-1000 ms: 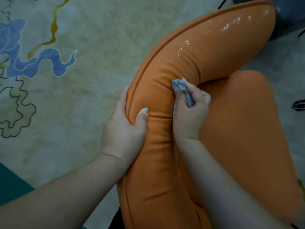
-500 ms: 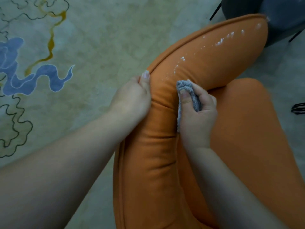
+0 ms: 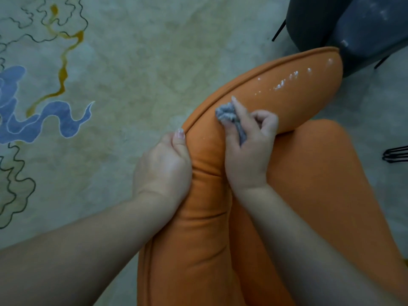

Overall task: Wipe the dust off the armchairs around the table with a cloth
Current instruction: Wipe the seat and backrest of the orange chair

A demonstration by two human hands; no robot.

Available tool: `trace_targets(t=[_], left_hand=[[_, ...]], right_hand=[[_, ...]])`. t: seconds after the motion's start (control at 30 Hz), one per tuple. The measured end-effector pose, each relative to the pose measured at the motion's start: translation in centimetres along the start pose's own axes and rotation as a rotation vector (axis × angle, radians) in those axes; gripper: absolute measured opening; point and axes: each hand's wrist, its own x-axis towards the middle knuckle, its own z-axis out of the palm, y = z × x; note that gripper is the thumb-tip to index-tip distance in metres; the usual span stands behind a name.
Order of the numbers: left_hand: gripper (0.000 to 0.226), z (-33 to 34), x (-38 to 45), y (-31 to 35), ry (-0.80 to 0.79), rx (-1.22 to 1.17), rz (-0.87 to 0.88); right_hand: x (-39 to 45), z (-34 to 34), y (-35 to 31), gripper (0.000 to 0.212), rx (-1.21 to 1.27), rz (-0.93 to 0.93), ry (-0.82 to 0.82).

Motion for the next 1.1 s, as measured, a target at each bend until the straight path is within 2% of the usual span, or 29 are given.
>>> trace_targets(t=[0.13, 0.27, 0.33, 0.37, 0.47, 0.53, 0.63, 0.7, 0.77, 0.83, 0.93, 1.03, 1.1], left_hand=[[0.049, -0.1, -0.1, 0.0, 0.000, -0.013, 0.022], [0.046, -0.2, -0.1, -0.1, -0.009, -0.028, 0.027], [0.043, -0.2, 0.0, -0.1, -0.010, -0.037, 0.032], [0.043, -0.2, 0.0, -0.1, -0.009, -0.045, 0.034], [0.042, -0.2, 0.1, -0.1, -0.012, -0.061, 0.032], [0.040, -0.3, 0.0, -0.1, -0.020, -0.072, 0.033], [0.033, -0.6, -0.1, 0.1, -0.034, -0.087, 0.020], [0.030, -0.6, 0.0, 0.0, -0.036, -0.087, 0.006], [0.029, -0.5, 0.1, 0.1, -0.029, -0.089, 0.005], [0.030, -0.4, 0.2, 0.1, -0.026, -0.091, 0.012], [0.032, -0.4, 0.0, -0.2, -0.027, -0.098, 0.013], [0.030, -0.4, 0.0, -0.4, -0.019, -0.114, 0.016], [0.029, -0.2, 0.1, -0.5, -0.015, -0.115, 0.017]], right_hand=[[2.5, 0.7, -0.3, 0.034, -0.022, 0.072, 0.042], [-2.0, -0.7, -0.9, 0.038, 0.025, -0.108, -0.122], [-1.3, -1.1, -0.3, 0.039, -0.007, -0.160, -0.170], [-0.2, -0.9, 0.1, 0.038, -0.034, -0.160, -0.152], [2.3, 0.1, 0.3, 0.036, -0.030, -0.002, -0.037], [1.1, 0.5, -0.7, 0.036, -0.020, 0.013, -0.014], [-2.8, -0.2, -2.1, 0.034, 0.011, -0.123, -0.138], [-2.6, -0.5, -2.0, 0.033, -0.008, -0.175, -0.201], [-0.3, 0.0, -1.5, 0.032, -0.072, -0.174, -0.172], [2.2, 0.7, -0.9, 0.032, -0.090, -0.086, -0.093], [1.2, 0.9, -1.6, 0.034, -0.066, -0.019, -0.061], [-3.3, 0.0, -3.0, 0.035, -0.032, -0.096, -0.142], [-3.5, -0.7, -2.9, 0.034, -0.042, -0.168, -0.224]])
